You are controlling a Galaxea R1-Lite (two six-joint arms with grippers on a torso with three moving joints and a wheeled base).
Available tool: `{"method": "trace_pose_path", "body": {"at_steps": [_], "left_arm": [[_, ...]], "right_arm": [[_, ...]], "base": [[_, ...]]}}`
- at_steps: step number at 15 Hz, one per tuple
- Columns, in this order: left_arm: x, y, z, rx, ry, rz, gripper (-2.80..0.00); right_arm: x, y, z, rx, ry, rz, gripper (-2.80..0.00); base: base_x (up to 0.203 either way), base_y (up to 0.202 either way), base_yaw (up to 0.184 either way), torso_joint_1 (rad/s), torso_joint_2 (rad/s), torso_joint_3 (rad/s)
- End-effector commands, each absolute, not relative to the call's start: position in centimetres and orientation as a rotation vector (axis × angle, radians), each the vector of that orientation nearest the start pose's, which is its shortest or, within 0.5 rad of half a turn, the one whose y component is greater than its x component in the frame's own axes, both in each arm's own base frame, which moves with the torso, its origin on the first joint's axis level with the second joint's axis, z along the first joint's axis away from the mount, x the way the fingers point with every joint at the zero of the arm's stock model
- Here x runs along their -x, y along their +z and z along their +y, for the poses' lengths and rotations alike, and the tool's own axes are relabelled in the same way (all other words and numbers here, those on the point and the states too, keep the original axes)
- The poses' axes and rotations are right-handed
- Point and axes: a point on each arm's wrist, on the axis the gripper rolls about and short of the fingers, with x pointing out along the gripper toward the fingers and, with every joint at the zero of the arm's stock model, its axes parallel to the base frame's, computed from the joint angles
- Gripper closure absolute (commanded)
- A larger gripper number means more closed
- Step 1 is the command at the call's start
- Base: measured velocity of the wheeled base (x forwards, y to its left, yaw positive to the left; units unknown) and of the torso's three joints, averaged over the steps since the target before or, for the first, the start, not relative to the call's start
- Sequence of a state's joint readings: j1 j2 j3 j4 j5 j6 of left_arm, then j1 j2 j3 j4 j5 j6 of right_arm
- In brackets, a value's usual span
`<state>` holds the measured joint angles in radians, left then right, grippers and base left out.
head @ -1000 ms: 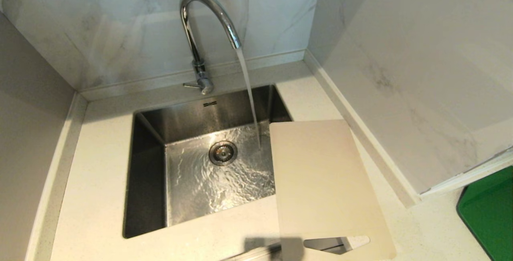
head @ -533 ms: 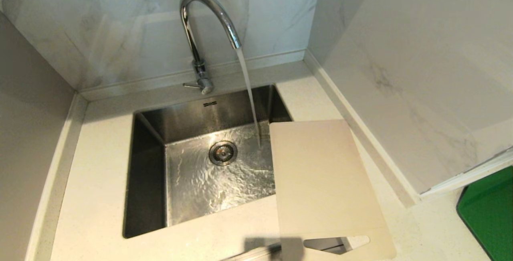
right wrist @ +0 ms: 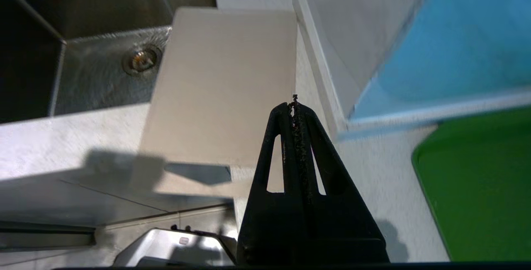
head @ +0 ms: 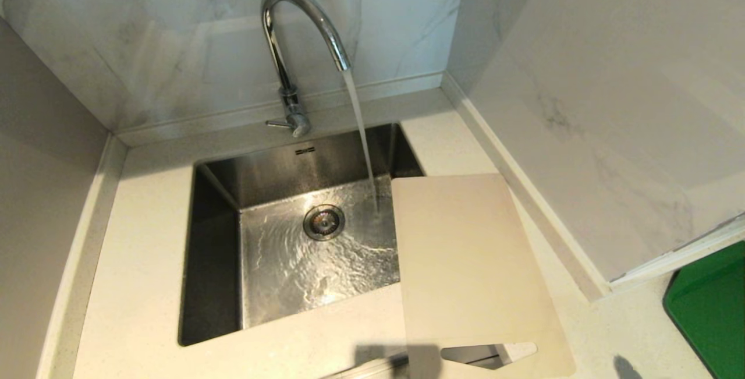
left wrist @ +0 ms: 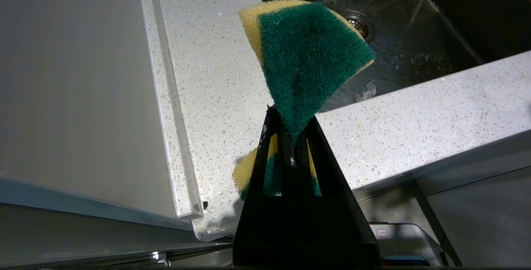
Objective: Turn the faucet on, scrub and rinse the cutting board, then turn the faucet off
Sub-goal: Pick up the cutting board
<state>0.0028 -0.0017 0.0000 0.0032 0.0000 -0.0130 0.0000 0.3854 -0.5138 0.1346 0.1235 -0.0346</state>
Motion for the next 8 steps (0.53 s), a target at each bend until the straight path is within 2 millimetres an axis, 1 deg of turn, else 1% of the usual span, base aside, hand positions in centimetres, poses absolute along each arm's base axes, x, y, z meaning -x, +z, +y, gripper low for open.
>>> {"method": "trace_pose_path", "body": {"at_steps": [1, 2, 3, 5, 8], "left_arm": [[2.3, 7.4, 0.0, 0.014, 0.003, 0.006, 0.00], [2.3, 7.5, 0.0, 0.014, 0.003, 0.005, 0.00], [2.3, 7.4, 0.0, 0.014, 0.003, 0.005, 0.00], [2.3, 7.4, 0.0, 0.017, 0.003, 0.004, 0.00], [2.3, 7.5, 0.0, 0.017, 0.003, 0.005, 0.00]], "right_arm": [[-2.6, 24.2, 0.3, 0.031, 0.144, 0.099, 0.00], [-4.0, 24.7, 0.4, 0.036, 0.162, 0.134, 0.00], [-5.3, 24.8, 0.4, 0.046, 0.184, 0.176, 0.00], [-7.6, 24.5, 0.6, 0.064, 0.258, 0.255, 0.00], [-10.1, 23.6, 1.8, 0.083, 0.384, 0.356, 0.00]], "base": [[0.000, 0.000, 0.000, 0.000, 0.00, 0.000], [0.000, 0.000, 0.000, 0.000, 0.00, 0.000], [0.000, 0.000, 0.000, 0.000, 0.00, 0.000], [0.000, 0.000, 0.000, 0.000, 0.00, 0.000], [0.000, 0.000, 0.000, 0.000, 0.00, 0.000]]}}
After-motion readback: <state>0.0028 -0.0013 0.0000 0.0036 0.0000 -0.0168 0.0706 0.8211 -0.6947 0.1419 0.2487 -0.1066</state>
